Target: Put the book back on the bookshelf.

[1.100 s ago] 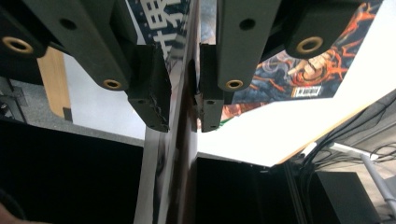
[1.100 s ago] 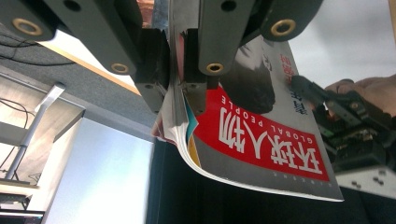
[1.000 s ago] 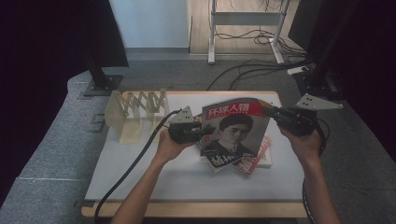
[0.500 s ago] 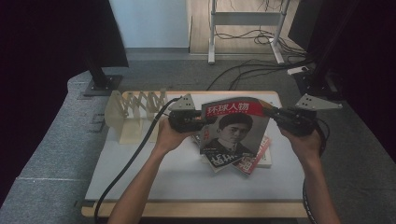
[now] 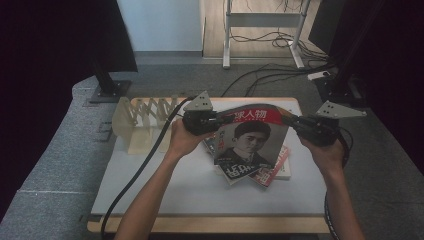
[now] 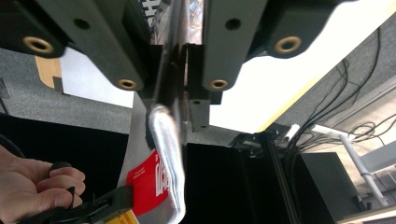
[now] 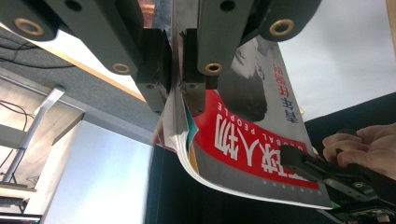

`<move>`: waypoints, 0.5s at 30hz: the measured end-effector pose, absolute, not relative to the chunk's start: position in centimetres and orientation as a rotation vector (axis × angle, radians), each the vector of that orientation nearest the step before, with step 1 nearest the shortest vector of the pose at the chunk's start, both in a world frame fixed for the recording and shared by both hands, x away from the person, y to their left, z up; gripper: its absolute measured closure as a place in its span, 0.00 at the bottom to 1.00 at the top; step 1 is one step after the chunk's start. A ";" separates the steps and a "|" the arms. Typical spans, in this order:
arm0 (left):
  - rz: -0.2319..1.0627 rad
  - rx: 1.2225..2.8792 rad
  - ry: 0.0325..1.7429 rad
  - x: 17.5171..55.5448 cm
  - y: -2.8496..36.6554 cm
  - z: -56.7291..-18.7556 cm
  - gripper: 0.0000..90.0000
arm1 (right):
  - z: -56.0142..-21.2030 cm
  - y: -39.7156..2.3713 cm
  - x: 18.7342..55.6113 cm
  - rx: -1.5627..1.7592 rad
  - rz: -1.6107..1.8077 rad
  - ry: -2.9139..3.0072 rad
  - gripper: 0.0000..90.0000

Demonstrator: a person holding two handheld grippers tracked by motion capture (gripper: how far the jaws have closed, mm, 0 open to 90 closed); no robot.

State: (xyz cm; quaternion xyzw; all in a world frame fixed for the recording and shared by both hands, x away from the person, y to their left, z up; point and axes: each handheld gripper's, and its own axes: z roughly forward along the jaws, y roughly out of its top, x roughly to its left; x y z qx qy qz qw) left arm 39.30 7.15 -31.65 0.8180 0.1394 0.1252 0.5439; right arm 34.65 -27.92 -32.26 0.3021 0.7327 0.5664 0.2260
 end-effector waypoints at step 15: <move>0.315 1.954 0.321 39.3 7.4 -31.6 0.96 | -34.4 -29.8 33.8 0.920 1.419 2.022 0.80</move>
